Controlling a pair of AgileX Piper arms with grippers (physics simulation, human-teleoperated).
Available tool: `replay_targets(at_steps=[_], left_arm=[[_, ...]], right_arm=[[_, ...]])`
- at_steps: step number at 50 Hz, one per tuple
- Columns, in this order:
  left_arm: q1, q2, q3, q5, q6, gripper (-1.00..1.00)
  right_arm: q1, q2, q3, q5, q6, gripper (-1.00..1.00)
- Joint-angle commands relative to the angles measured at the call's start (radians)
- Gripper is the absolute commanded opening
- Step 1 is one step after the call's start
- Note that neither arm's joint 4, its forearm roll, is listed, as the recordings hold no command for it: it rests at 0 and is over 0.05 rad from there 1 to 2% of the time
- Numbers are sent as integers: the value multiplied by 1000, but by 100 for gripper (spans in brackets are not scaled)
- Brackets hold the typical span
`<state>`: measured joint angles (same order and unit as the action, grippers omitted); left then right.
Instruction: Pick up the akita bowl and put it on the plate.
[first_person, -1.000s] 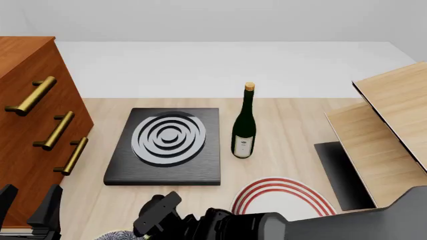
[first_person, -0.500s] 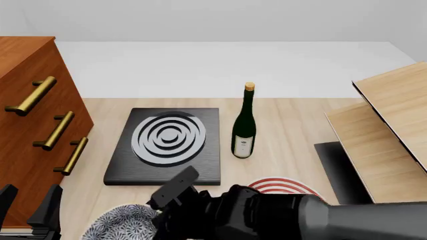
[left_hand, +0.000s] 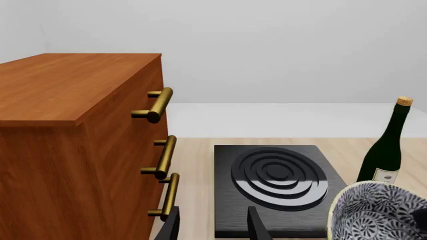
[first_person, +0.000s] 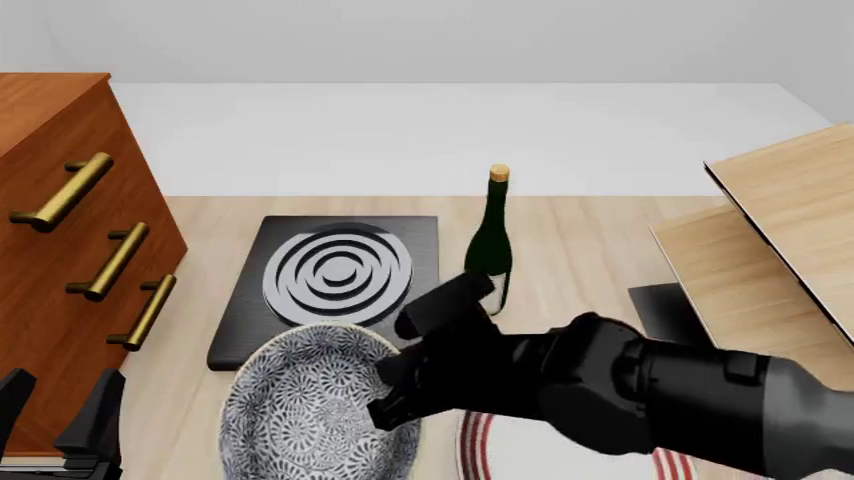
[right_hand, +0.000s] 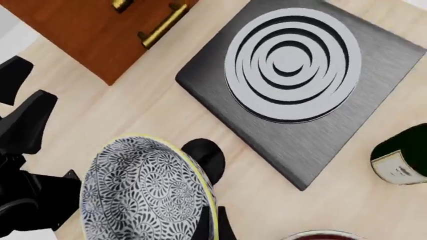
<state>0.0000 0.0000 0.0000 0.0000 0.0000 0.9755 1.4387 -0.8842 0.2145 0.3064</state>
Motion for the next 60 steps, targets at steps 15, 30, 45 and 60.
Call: replay_targets(at_steps=[15, 30, 45, 60], left_arm=[[0, 0, 0, 0, 0, 100], [0, 0, 0, 0, 0, 100], [0, 0, 0, 0, 0, 100], [0, 0, 0, 0, 0, 100]], right_arm=[[-283, -314, 226, 32, 41, -100], [-455, -520, 436, 31, 71, -100], [-614, -653, 490, 90, 73, -100], [-687, -698, 591, 66, 79, -100]])
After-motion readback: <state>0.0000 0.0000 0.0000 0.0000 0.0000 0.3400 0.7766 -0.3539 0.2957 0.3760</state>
